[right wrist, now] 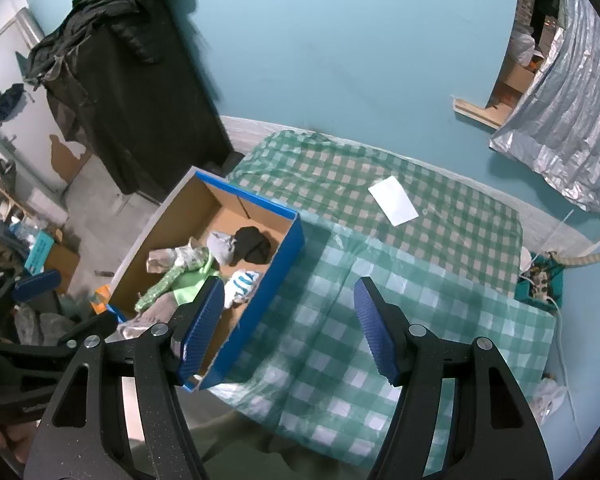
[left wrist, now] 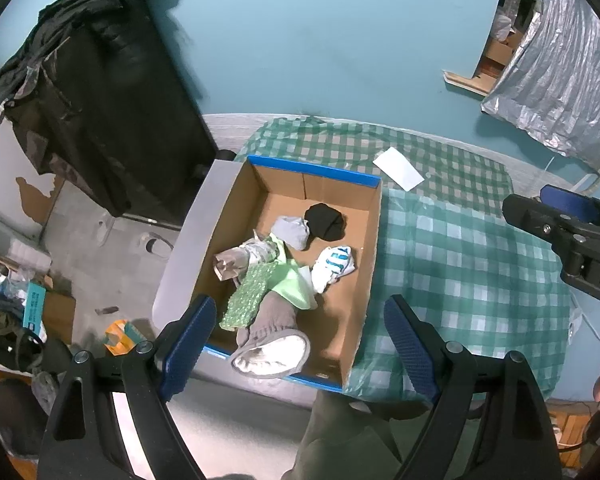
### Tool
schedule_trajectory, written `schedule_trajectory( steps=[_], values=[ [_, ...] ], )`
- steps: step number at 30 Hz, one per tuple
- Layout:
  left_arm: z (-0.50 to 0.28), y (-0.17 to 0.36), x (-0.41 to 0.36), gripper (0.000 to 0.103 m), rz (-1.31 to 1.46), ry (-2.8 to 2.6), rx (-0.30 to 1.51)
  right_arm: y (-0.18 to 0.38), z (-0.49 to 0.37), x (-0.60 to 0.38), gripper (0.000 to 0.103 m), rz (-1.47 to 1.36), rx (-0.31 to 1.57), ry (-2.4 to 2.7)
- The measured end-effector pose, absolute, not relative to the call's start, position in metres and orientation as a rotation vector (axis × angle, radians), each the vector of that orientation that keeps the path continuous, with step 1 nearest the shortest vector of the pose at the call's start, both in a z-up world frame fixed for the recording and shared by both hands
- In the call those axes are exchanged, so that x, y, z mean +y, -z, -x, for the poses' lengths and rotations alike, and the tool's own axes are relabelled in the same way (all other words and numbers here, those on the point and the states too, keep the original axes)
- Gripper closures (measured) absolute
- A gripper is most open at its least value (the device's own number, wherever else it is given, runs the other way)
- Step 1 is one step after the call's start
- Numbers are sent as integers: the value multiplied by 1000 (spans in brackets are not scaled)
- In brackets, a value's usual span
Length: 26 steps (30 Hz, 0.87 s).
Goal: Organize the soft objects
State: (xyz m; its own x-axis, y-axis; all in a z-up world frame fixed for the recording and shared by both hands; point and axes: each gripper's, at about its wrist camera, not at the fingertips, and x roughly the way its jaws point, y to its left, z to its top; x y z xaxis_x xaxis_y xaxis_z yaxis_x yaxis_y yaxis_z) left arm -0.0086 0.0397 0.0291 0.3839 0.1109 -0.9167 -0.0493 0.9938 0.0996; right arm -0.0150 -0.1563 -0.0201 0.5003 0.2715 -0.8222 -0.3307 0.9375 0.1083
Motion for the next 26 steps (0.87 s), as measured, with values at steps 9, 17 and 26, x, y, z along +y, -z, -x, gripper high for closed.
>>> schedule_trajectory(
  steps=[9, 17, 26],
  values=[
    [15, -29, 39, 16, -65, -111, 1174, 17, 16, -150, 36, 72, 978, -384],
    [17, -29, 39, 16, -69, -114, 1178, 17, 17, -150, 36, 75, 978, -384],
    [17, -29, 39, 16, -67, -122, 1183, 17, 17, -149, 36, 71, 977, -382]
  ],
)
